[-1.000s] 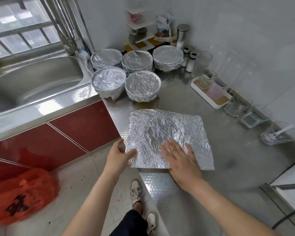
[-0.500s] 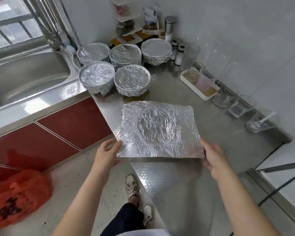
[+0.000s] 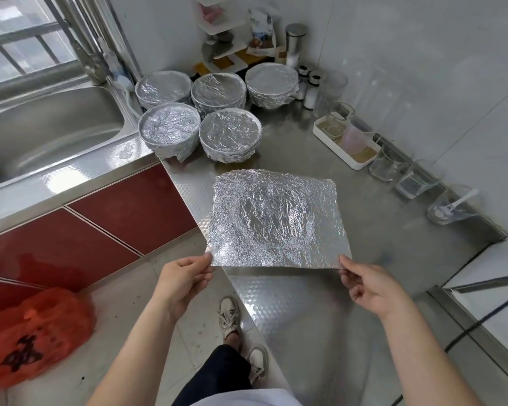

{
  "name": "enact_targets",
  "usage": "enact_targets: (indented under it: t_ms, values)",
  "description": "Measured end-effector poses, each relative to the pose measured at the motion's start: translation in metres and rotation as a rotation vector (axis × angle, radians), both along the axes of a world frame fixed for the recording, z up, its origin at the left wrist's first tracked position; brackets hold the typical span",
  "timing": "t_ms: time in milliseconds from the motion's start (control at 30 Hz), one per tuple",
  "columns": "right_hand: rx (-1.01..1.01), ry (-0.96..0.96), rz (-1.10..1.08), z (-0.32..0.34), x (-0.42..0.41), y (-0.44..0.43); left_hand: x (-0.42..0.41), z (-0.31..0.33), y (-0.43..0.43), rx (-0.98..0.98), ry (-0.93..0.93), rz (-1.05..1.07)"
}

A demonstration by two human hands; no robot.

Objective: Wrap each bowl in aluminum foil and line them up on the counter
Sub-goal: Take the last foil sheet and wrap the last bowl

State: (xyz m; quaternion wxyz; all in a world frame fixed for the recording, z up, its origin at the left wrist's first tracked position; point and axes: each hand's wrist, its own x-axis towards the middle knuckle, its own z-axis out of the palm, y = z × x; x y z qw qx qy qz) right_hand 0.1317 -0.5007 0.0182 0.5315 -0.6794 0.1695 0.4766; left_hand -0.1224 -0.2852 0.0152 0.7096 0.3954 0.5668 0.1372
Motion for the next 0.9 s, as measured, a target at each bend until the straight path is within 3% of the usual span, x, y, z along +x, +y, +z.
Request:
enact_targets:
  t_ms: [233,467,700,767,833,900]
  values:
    - [0.086,-0.14,-0.086,-0.006,-0.004,-0.005,-0.004,-0.007,-0.007,0.141,0.013,0.035]
    - [0.05,-0.162,0.048,-0.006,-0.002,-0.012,-0.001,-0.01,-0.009,0.002,-0.041,-0.035]
    - [-0.041,-0.138,0.218,-0.004,0.013,-0.016,0.007,-0.01,-0.01,0.15,0.071,-0.066]
    - [-0.16,-0.3,0.323,-0.001,0.017,-0.016,0.005,-0.01,-0.01,0.299,0.15,-0.117]
    - [-0.395,-0.691,0.404,0.003,0.023,-0.011,0.008,-0.004,-0.009,0.658,0.319,-0.2]
    - [-0.417,-1.131,0.437,0.015,0.019,0.006,0.023,0.007,-0.009,1.027,0.345,-0.315]
